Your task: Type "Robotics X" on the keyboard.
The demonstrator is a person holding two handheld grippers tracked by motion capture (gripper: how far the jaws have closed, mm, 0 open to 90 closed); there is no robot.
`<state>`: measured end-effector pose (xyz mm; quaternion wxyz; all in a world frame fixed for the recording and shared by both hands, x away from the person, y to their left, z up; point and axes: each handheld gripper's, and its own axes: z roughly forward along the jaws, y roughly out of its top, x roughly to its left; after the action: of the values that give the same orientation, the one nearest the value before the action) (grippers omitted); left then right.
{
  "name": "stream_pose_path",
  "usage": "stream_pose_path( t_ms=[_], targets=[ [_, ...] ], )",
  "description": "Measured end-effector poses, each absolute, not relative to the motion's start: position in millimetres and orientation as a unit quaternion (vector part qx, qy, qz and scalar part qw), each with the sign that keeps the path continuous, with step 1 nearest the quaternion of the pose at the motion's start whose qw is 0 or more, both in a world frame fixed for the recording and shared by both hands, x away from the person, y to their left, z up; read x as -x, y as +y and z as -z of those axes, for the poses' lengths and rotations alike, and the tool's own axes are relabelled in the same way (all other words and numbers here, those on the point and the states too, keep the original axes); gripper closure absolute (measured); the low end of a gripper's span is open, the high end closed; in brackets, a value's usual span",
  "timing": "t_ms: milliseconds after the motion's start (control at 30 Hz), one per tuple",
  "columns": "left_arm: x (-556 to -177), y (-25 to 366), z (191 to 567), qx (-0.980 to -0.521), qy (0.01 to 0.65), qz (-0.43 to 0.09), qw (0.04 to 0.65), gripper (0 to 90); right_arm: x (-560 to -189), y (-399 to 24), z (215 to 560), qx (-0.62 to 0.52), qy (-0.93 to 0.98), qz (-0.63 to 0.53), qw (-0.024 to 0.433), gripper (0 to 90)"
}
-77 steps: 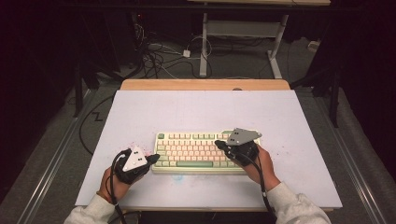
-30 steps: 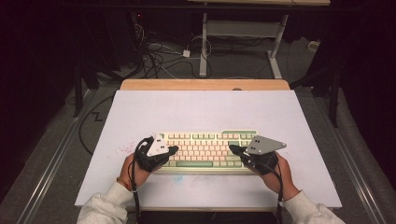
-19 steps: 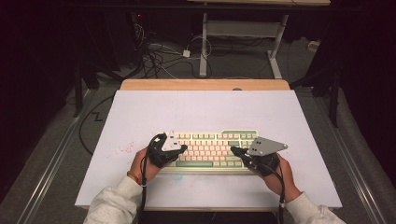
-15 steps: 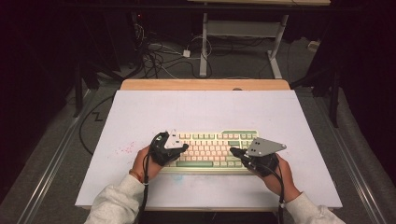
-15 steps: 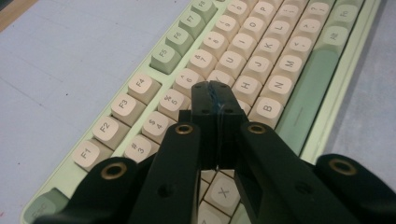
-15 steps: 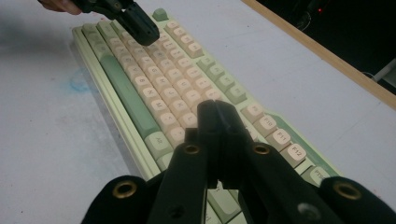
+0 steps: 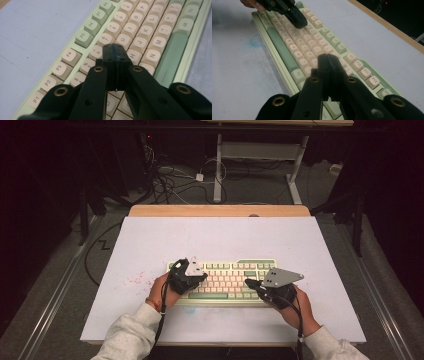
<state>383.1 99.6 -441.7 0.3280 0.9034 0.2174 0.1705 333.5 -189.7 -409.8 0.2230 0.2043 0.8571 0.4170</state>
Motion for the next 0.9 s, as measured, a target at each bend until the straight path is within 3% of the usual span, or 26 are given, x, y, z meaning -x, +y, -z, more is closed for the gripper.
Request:
stream_pose_path(
  t_ms=[900],
  targets=[
    [-386.0,93.4,445.0,-0.91,0.215,-0.176,0.308,87.4,-333.7,-192.1,407.5,-0.204,0.857,-0.416,0.225,89.9]
  ],
)
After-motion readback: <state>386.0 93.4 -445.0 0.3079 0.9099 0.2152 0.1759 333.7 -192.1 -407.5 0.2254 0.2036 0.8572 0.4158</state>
